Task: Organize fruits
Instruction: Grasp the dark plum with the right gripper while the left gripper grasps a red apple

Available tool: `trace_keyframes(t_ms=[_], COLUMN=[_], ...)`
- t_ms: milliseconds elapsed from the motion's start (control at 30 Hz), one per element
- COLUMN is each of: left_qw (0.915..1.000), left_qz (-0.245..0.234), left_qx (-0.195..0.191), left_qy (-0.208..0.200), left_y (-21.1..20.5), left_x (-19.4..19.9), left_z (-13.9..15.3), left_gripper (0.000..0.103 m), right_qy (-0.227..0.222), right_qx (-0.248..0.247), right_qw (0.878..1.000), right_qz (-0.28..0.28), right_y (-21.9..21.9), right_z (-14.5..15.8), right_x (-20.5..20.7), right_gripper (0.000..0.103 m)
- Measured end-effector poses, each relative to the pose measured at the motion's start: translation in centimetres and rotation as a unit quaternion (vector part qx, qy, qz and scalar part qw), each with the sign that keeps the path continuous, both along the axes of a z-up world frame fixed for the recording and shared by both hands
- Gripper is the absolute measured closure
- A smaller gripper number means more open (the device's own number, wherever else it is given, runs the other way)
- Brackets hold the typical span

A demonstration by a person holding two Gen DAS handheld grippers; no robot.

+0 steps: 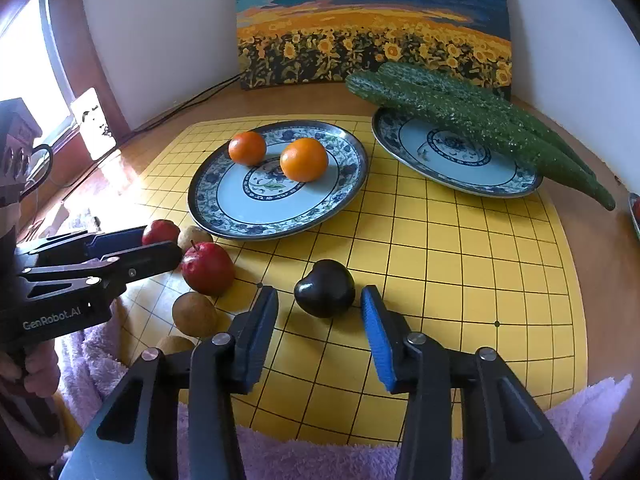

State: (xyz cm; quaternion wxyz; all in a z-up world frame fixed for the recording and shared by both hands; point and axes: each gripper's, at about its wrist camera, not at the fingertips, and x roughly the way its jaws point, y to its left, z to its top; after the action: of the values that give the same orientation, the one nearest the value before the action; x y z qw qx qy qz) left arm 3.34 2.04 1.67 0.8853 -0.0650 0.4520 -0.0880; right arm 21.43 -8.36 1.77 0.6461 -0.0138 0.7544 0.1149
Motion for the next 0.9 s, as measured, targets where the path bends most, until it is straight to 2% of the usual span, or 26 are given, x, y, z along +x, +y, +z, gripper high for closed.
trace_keyframes(t_ms=[167, 267, 900], left_qw=[1.0000, 1.0000, 0.9998], left_qz=[0.000, 0.000, 0.002], left_qx=[0.001, -0.002, -0.002], left_qy=[-0.004, -0.004, -0.018], left_y=[0.0, 0.1, -0.1], left_x=[0.0, 0.0, -0.9], left_z=[0.1, 0.1, 1.8], left_gripper=[0.070, 0.070, 0.070], right_qy=[-0.004, -0.004, -0.016], right_qx=[-0.001, -0.001, 0.014], right_qw=[1.000, 1.000, 1.000], right_qz=[0.001, -0.004, -0.018], right_y=[0.1, -0.2, -0.2], right_z=[0.0, 0.0, 1.0], right_x=[-0.1, -0.1, -0.1], right_gripper=[0.067, 0.071, 0.072])
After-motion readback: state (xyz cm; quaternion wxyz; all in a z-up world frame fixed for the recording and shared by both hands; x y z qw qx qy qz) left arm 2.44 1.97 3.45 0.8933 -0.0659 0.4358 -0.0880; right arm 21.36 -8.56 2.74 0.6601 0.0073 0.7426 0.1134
